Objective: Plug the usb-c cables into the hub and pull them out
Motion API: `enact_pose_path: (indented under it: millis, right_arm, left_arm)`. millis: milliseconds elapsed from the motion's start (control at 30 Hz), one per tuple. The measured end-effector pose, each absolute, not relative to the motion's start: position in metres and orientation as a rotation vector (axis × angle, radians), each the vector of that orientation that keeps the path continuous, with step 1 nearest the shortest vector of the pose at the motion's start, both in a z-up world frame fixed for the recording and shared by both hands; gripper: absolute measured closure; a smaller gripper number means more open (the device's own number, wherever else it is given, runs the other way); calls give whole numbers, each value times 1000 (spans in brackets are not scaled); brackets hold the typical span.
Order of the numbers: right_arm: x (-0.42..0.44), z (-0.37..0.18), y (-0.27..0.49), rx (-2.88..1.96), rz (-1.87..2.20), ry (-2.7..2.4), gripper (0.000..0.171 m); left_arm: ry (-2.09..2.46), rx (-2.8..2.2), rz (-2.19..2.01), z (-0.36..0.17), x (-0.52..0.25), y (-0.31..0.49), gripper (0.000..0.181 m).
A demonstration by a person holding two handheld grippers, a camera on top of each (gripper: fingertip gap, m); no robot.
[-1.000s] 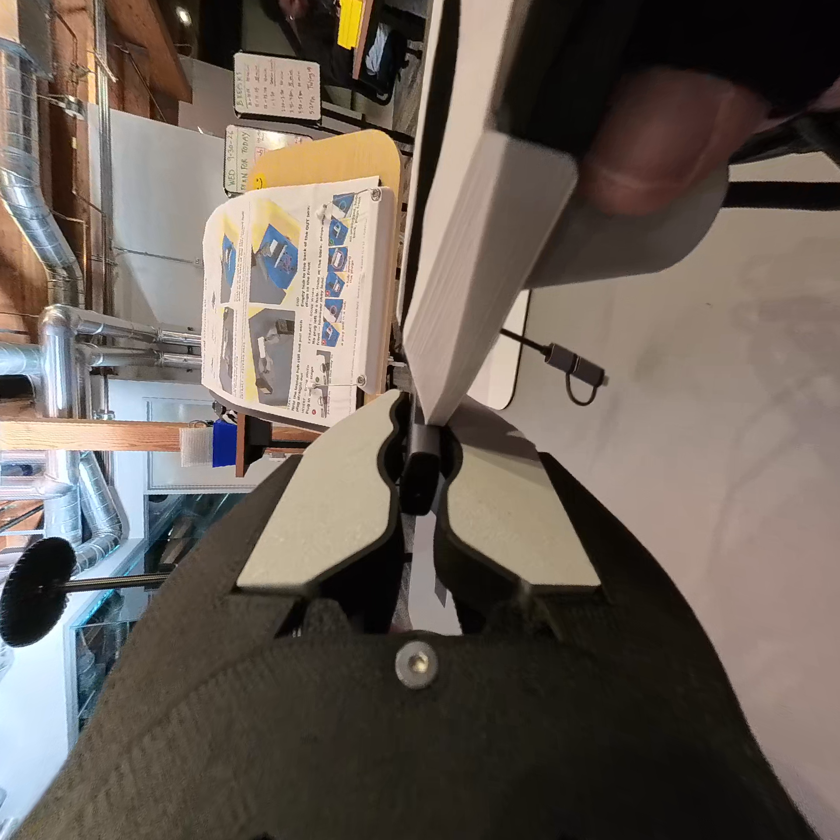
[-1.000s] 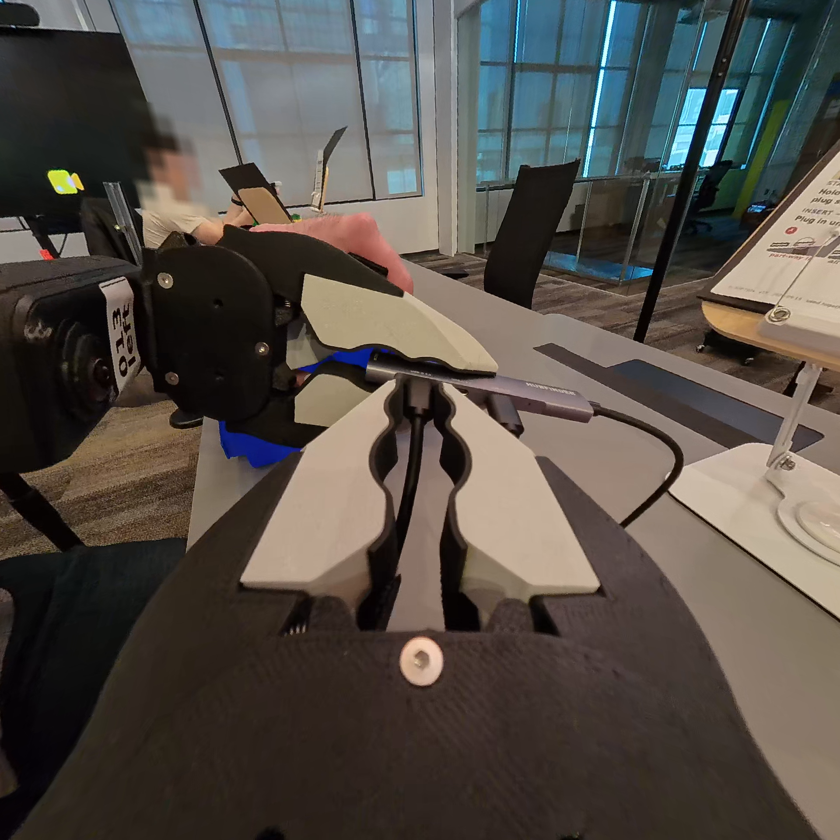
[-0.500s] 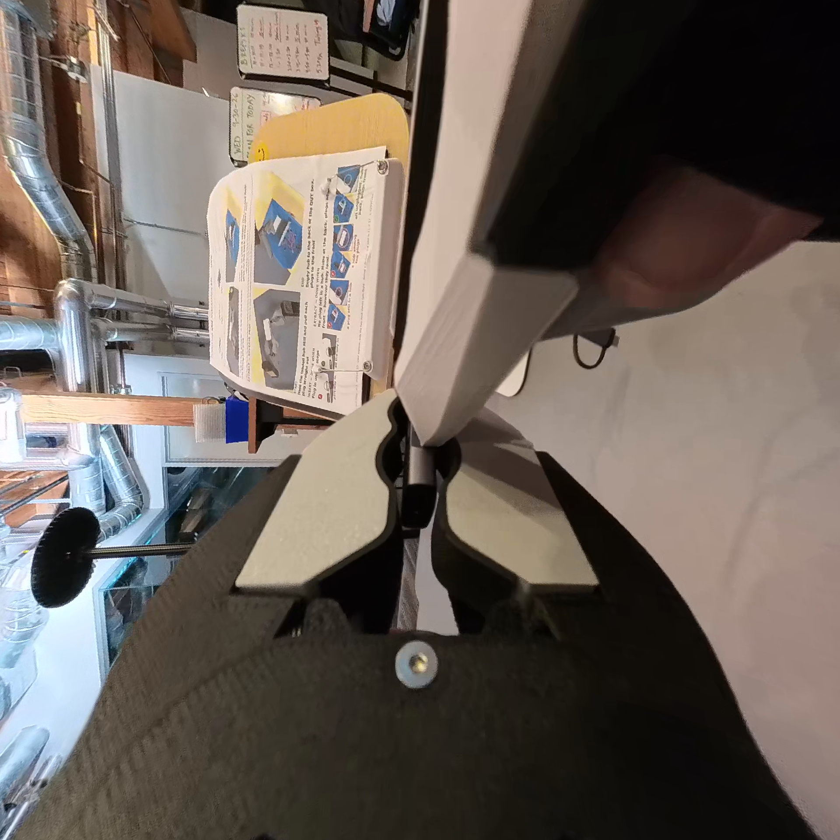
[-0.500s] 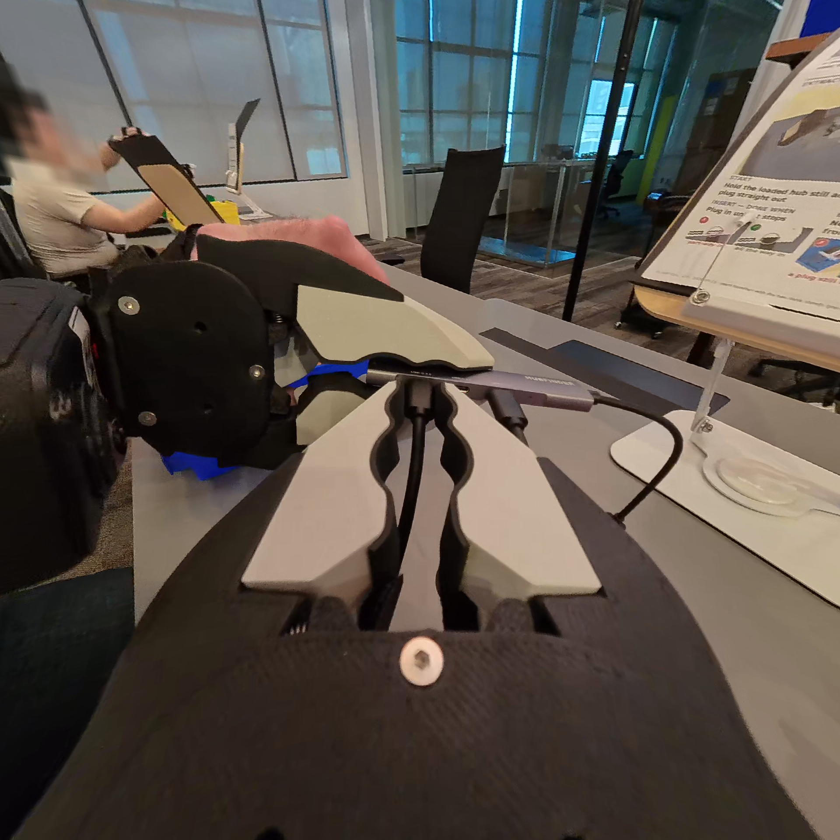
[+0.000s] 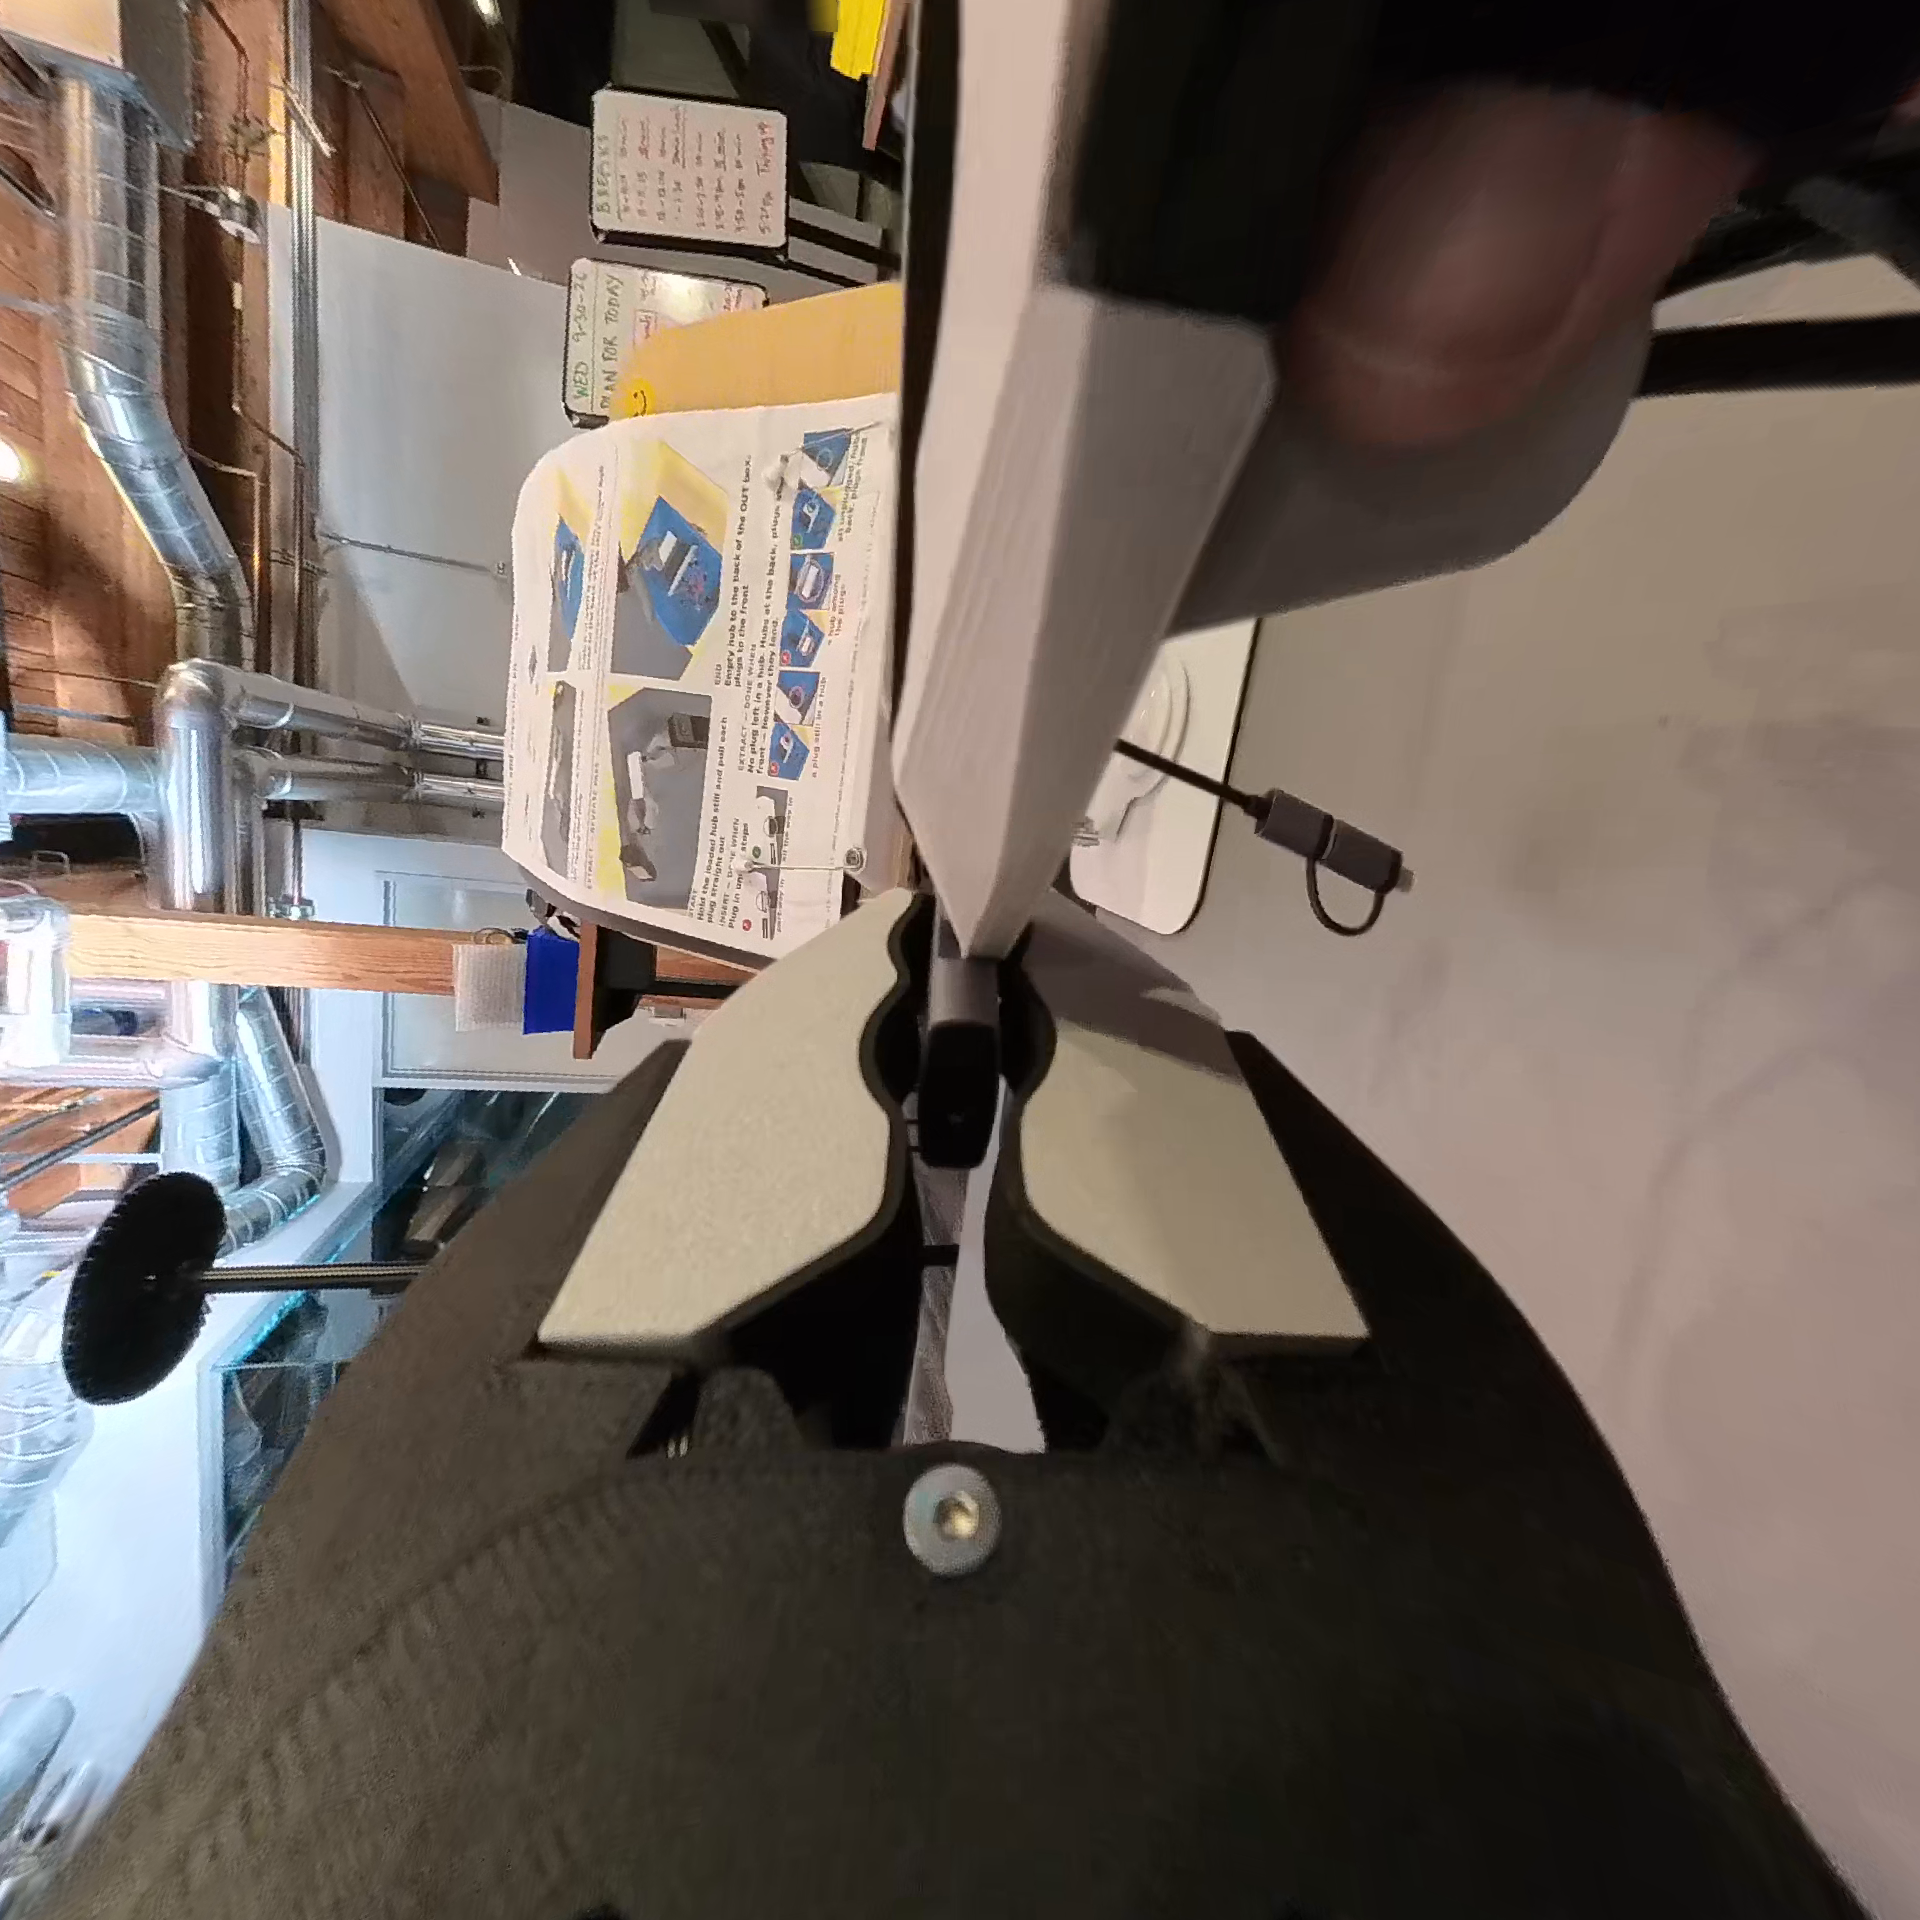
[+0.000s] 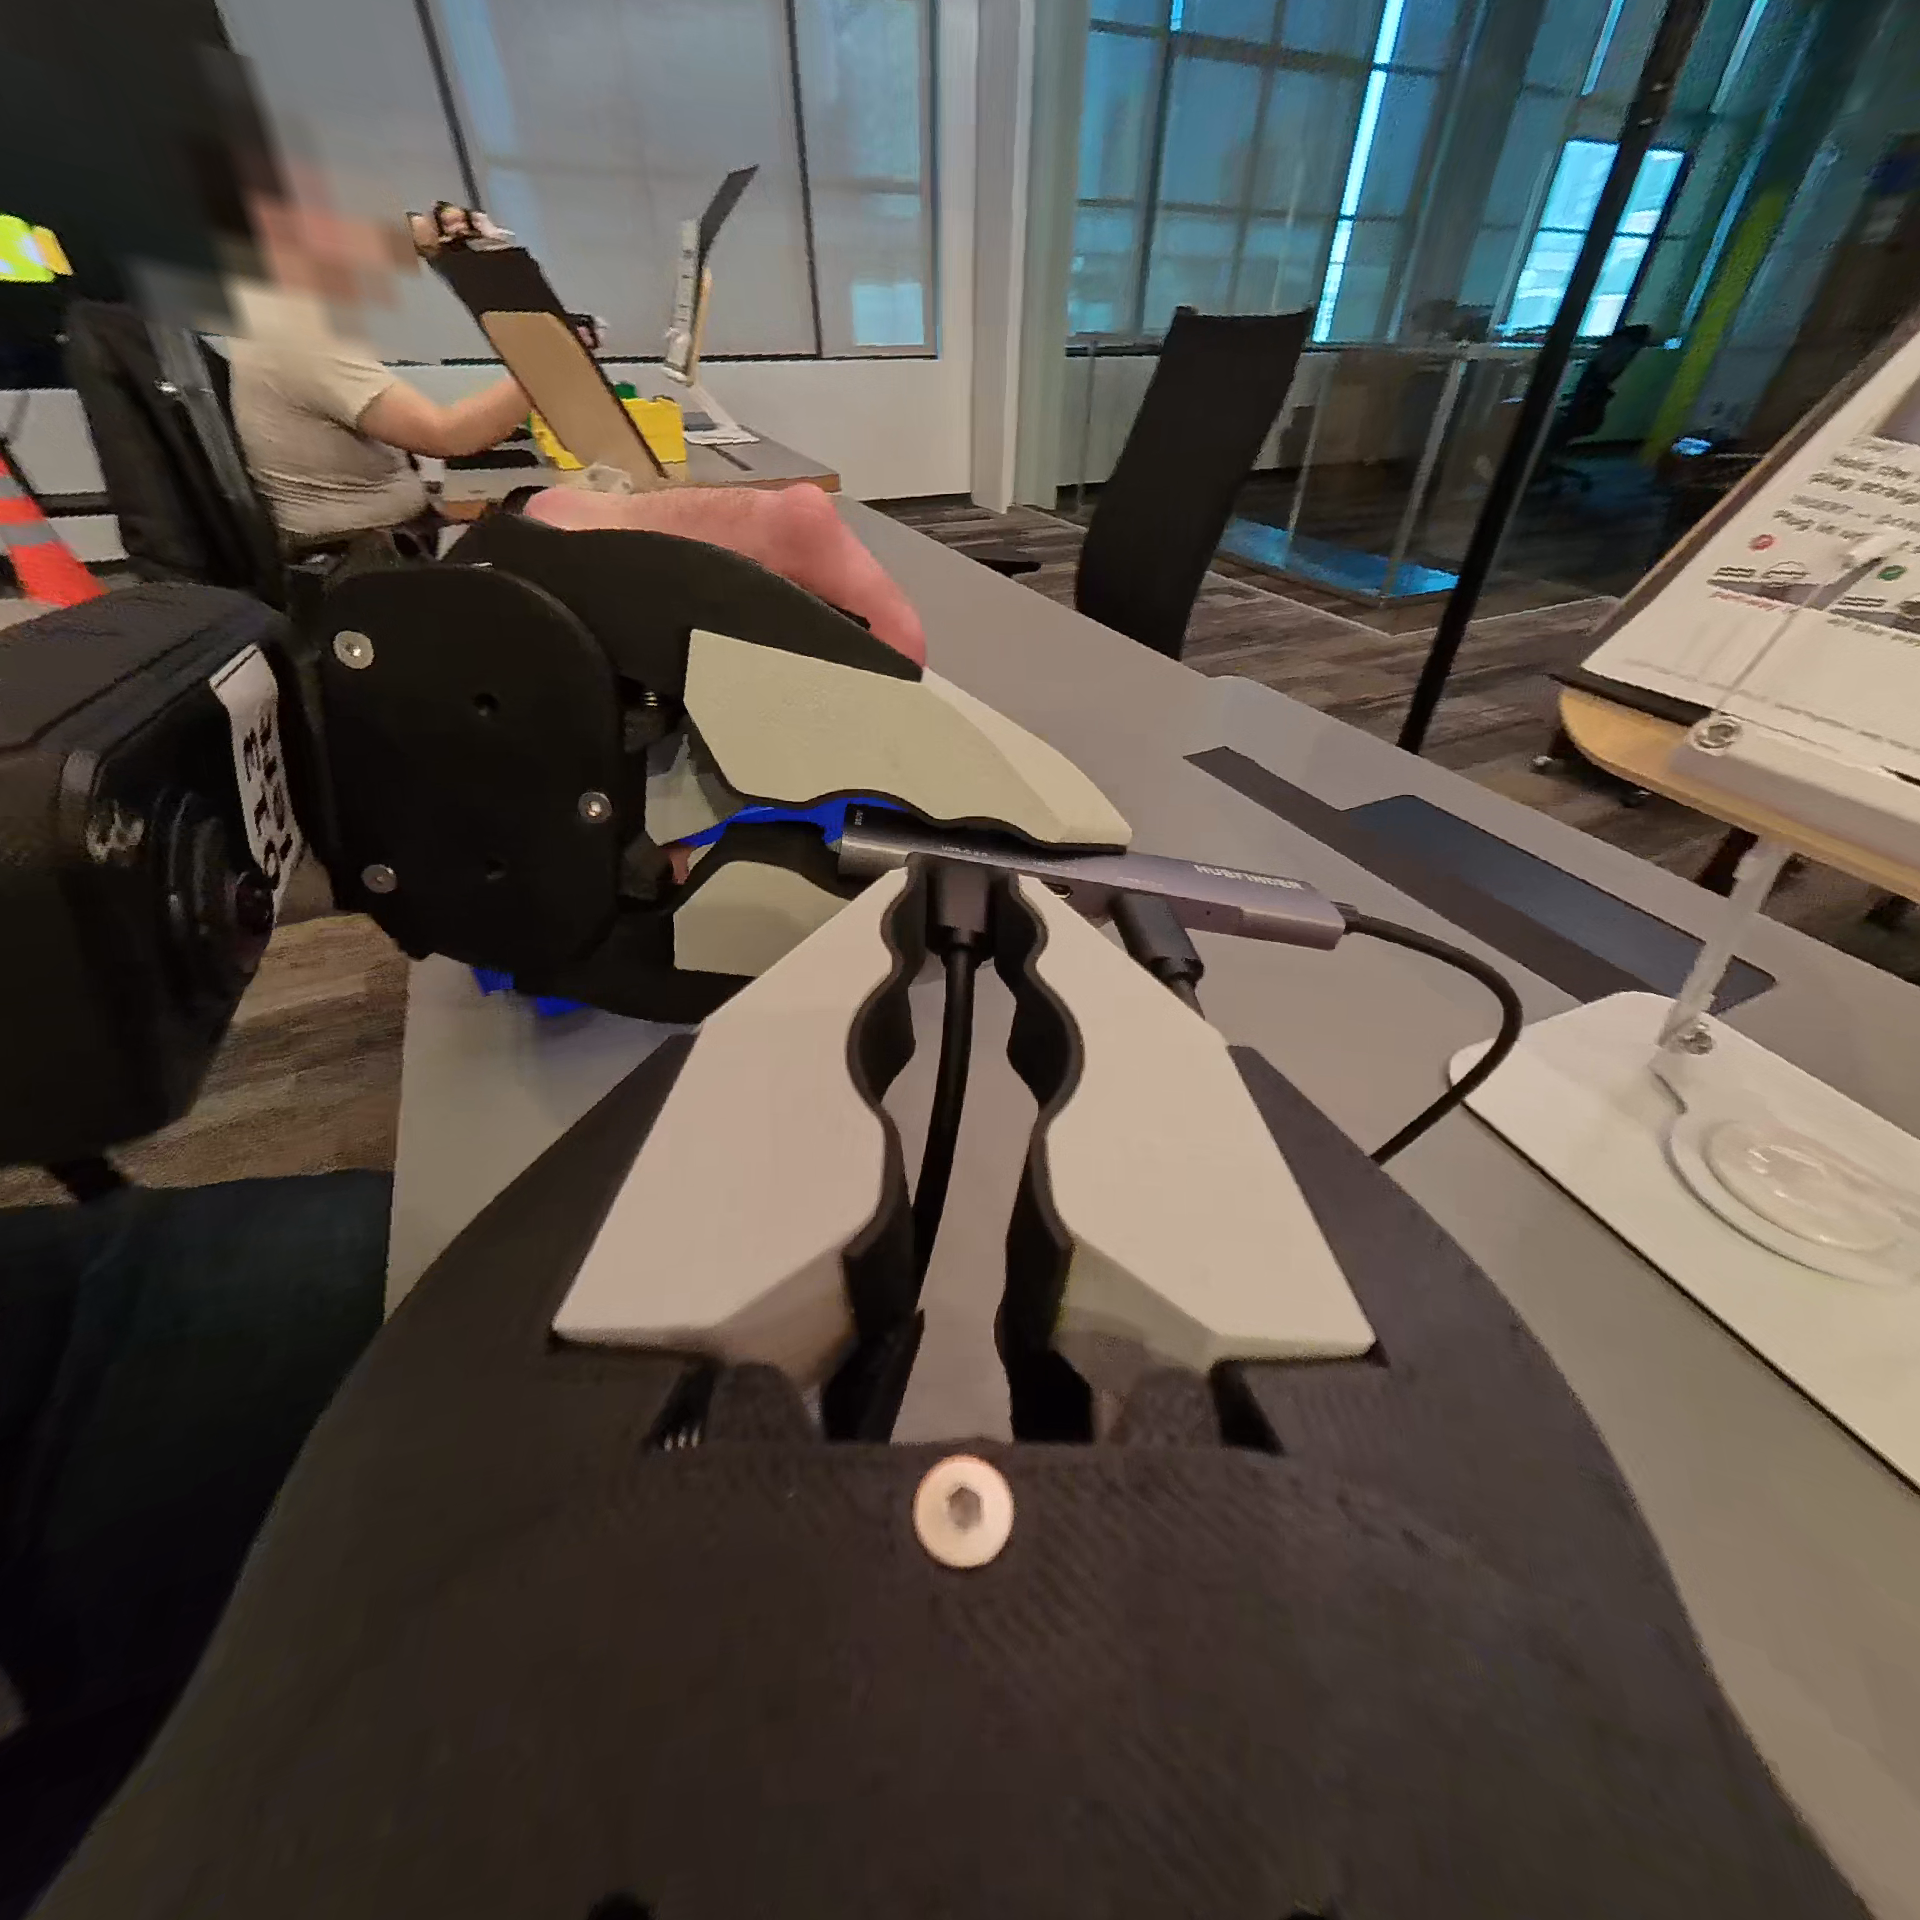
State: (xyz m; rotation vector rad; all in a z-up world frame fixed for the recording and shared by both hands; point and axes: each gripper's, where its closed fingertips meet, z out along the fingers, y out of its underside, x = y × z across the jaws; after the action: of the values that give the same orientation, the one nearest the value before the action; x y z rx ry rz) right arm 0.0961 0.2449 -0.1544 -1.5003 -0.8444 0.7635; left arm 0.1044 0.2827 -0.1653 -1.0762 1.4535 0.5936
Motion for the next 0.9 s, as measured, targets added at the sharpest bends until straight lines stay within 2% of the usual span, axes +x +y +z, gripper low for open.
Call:
enact_pose_path:
  millis: [467, 900]
  right_arm:
    - [91, -160, 243, -1548, 742, -866, 161]
    - [96, -169, 238, -1610, 772, -940, 162]
  left_arm:
    - [1452, -1051, 590, -169, 102, 281, 172]
    - [1568, -931, 628, -175, 115, 278, 153]
